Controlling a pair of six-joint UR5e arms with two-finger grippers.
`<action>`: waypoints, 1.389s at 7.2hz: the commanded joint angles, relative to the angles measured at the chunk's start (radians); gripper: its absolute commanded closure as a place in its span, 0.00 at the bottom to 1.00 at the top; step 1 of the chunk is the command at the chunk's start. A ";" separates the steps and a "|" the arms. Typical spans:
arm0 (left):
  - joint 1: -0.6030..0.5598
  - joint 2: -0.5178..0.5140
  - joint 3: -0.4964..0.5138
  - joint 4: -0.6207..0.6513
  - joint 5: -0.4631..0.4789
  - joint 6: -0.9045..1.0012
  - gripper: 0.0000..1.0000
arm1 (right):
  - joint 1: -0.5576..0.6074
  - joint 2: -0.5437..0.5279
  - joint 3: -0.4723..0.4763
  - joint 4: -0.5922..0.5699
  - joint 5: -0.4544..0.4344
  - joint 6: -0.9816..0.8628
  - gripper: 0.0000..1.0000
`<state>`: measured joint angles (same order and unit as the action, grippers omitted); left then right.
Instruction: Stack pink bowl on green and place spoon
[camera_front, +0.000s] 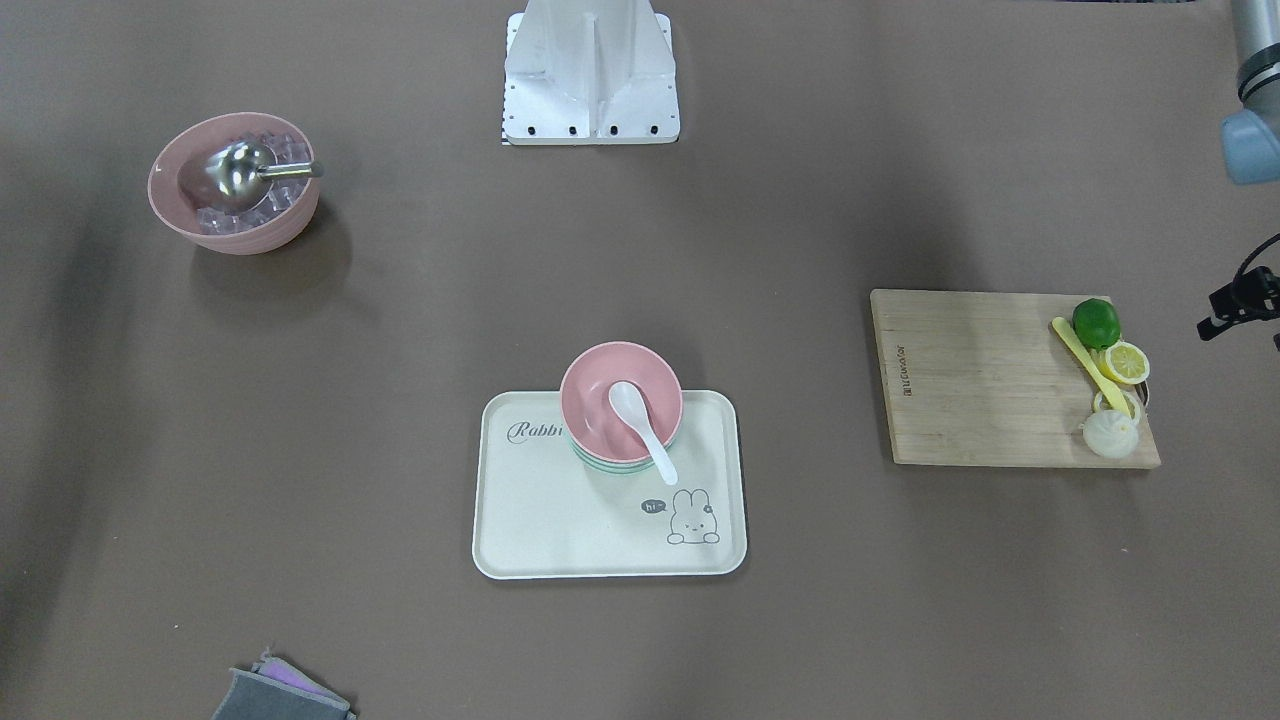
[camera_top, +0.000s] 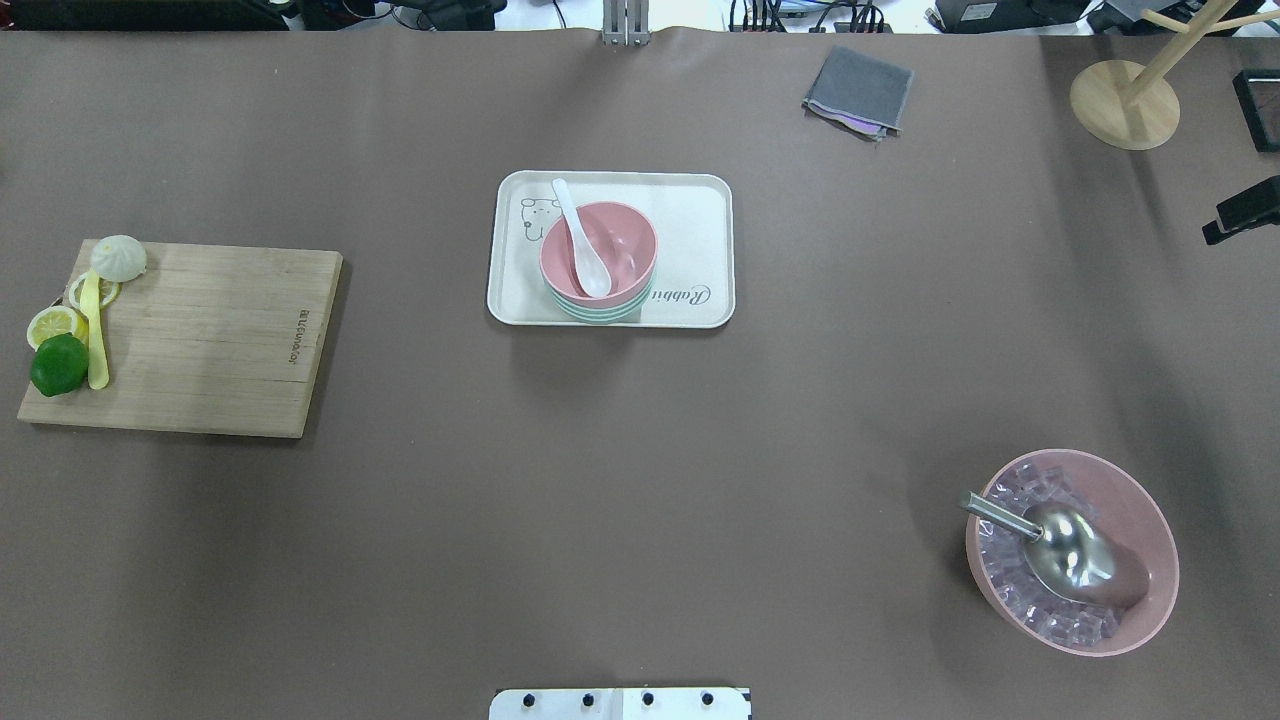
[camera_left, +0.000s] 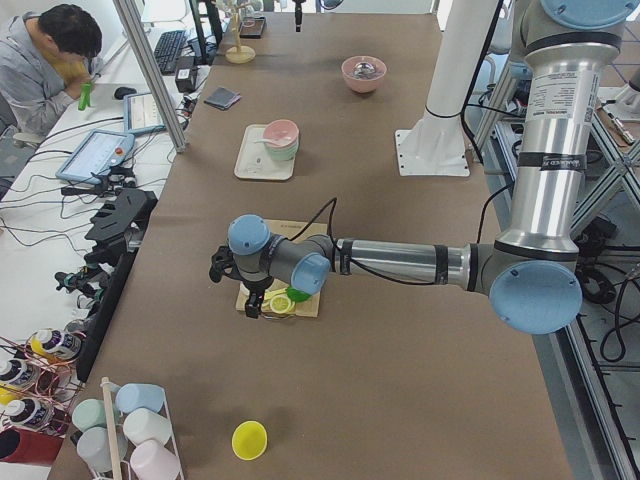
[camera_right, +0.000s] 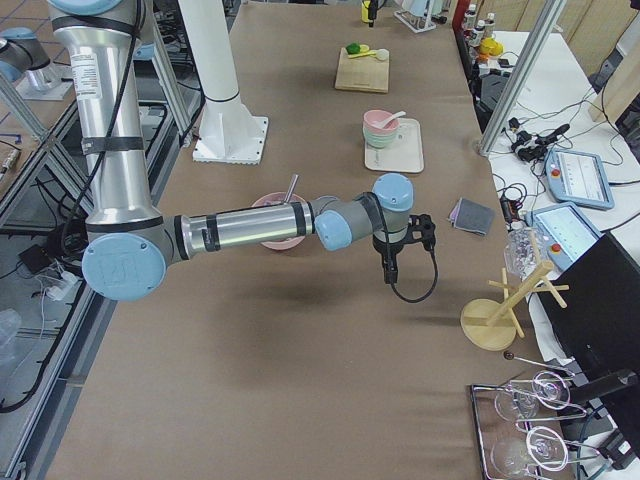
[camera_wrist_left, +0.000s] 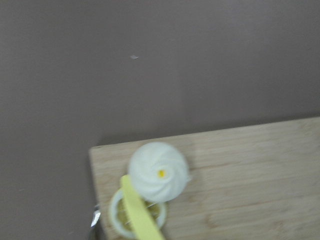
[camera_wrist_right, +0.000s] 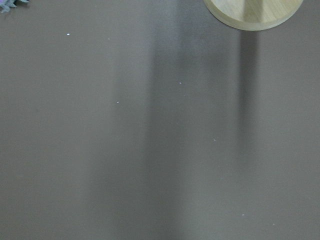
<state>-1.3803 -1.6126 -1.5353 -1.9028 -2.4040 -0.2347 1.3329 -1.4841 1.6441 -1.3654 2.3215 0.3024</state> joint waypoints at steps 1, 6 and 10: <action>-0.034 0.103 -0.115 0.001 -0.009 0.008 0.01 | 0.008 0.004 0.006 -0.029 -0.001 -0.040 0.00; -0.037 0.168 -0.235 -0.002 -0.024 -0.008 0.01 | 0.011 -0.001 0.078 -0.086 0.065 -0.043 0.00; -0.045 0.247 -0.310 -0.030 -0.026 -0.058 0.01 | 0.066 -0.036 0.132 -0.087 0.050 -0.039 0.00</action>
<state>-1.4213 -1.4054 -1.8111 -1.9232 -2.4274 -0.2596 1.3830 -1.5112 1.7593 -1.4517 2.3738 0.2610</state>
